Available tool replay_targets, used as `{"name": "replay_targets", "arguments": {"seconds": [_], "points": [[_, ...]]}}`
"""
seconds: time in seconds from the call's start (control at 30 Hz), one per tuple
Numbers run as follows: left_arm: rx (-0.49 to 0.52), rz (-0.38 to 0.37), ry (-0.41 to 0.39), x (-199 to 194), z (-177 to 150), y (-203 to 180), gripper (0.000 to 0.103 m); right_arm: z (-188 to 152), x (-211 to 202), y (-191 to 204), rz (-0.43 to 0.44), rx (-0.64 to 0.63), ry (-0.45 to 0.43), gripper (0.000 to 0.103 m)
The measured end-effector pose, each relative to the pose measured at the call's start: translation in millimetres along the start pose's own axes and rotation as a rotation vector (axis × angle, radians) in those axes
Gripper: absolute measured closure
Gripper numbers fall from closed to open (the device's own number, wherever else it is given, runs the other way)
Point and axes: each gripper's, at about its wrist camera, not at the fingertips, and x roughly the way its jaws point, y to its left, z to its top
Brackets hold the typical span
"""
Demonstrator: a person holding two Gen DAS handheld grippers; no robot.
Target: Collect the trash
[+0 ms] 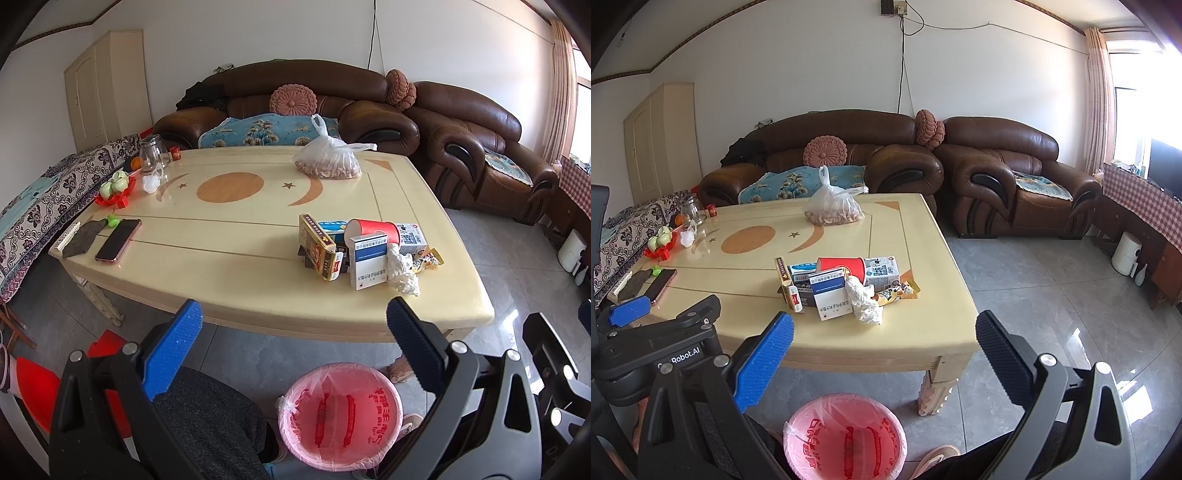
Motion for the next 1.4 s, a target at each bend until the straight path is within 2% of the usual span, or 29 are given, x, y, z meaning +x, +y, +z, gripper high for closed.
{"name": "replay_targets", "arguments": {"seconds": [0.3, 0.57, 0.9, 1.13, 1.4], "points": [[0.002, 0.002, 0.006, 2, -1, 1, 0.005, -4, 2, 0, 0.000, 0.000, 0.007, 0.006], [-0.009, -0.010, 0.047, 18, -3, 4, 0.005, -4, 16, -4, 0.006, -0.008, 0.023, 0.006], [-0.014, -0.038, 0.140, 54, 1, 2, 0.005, -2, 60, -12, 0.064, -0.018, 0.080, 0.006], [-0.040, -0.031, 0.191, 83, 8, 5, 0.005, -5, 96, -12, 0.107, -0.041, 0.124, 0.006], [-0.027, -0.037, 0.222, 111, 20, -5, 0.005, -5, 129, 0, 0.095, -0.116, 0.112, 0.006]]}}
